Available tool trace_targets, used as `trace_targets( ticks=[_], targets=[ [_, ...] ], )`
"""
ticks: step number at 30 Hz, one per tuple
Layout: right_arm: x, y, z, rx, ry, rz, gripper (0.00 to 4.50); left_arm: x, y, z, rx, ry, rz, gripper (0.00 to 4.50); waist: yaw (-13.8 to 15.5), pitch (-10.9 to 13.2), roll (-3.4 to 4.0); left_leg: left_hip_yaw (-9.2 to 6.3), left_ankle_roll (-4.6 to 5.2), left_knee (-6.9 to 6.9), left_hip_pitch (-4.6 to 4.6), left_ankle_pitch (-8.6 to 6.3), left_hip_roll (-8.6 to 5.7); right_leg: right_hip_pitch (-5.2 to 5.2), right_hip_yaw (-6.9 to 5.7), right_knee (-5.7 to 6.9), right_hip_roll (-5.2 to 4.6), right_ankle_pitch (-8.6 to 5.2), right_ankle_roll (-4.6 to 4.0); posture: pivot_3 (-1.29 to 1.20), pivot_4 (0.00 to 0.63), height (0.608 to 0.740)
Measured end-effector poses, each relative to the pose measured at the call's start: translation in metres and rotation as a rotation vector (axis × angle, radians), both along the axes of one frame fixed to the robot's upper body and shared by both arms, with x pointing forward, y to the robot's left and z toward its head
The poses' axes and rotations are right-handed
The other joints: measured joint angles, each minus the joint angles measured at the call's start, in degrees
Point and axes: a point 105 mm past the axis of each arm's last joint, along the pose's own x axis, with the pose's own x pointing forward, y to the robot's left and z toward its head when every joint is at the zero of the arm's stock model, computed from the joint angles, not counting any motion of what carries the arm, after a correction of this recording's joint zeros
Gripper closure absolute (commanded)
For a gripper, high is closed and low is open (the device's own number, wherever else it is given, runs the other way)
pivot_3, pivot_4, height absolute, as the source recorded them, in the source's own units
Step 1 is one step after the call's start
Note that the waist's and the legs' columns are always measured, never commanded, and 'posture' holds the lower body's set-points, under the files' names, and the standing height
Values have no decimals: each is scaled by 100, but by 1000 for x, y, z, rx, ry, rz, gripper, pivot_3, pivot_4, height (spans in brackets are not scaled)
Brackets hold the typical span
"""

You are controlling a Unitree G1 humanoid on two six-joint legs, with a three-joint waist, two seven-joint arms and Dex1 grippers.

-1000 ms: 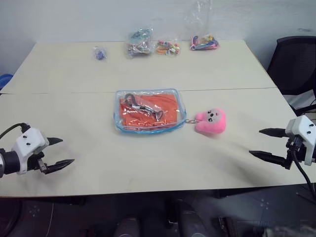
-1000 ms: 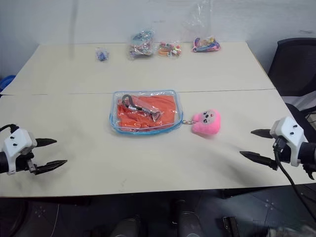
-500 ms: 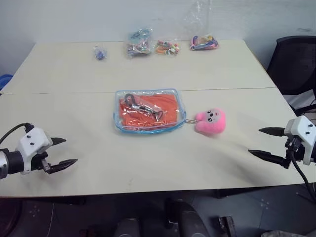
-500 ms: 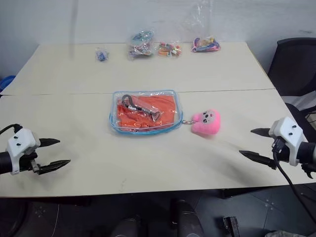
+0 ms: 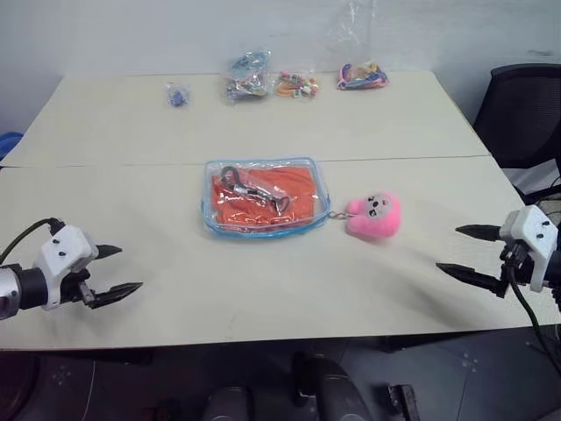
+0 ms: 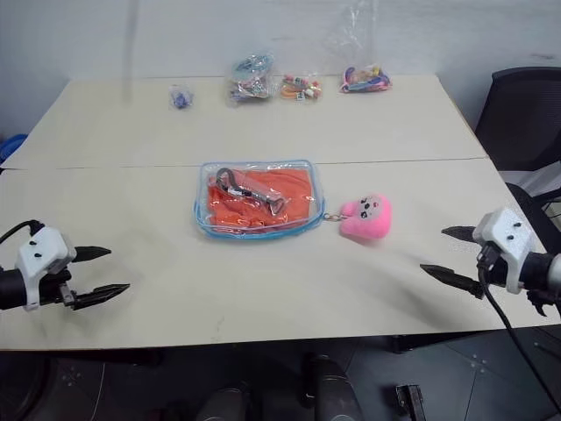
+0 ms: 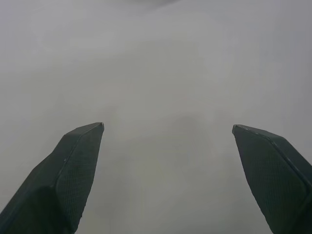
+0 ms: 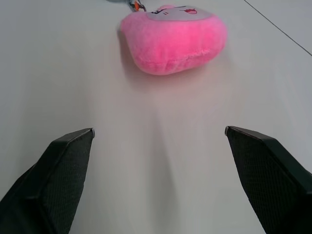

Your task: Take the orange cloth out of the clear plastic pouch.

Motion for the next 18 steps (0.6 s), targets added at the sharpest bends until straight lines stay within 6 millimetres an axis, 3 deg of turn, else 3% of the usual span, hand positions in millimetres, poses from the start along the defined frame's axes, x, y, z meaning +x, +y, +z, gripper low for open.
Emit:
trace_targets(
  ticks=[4,6,11,15,18],
  targets=[
    [0,0,-1,-8,-8,6,0,7,-11,9,-57,-35,13,5,-26,6,10,-124,5,1,-28,28,-26,49,-113,-10,-75,0,9,0,150,740],
    [1,-1,-1,-7,-12,1,0,12,-29,21,-132,-52,-11,5,-14,13,21,-192,1,9,-11,38,-27,107,-180,-51,-92,3,13,0,150,740],
    [6,4,3,10,-38,-9,0,46,-88,67,-335,-153,-31,5,193,13,24,-183,-5,11,-18,42,-30,117,-168,-51,-84,6,17,0,150,740],
    [6,38,29,92,-103,83,0,80,-151,89,-486,-61,-7,5,179,13,23,-173,-21,13,-18,53,-30,116,-161,-22,-75,9,20,0,150,740],
    [1,69,50,114,-161,179,0,95,-191,84,-501,107,37,5,132,13,23,-163,-34,11,-12,58,-23,113,-158,-20,-63,8,19,0,150,740]
  ],
)
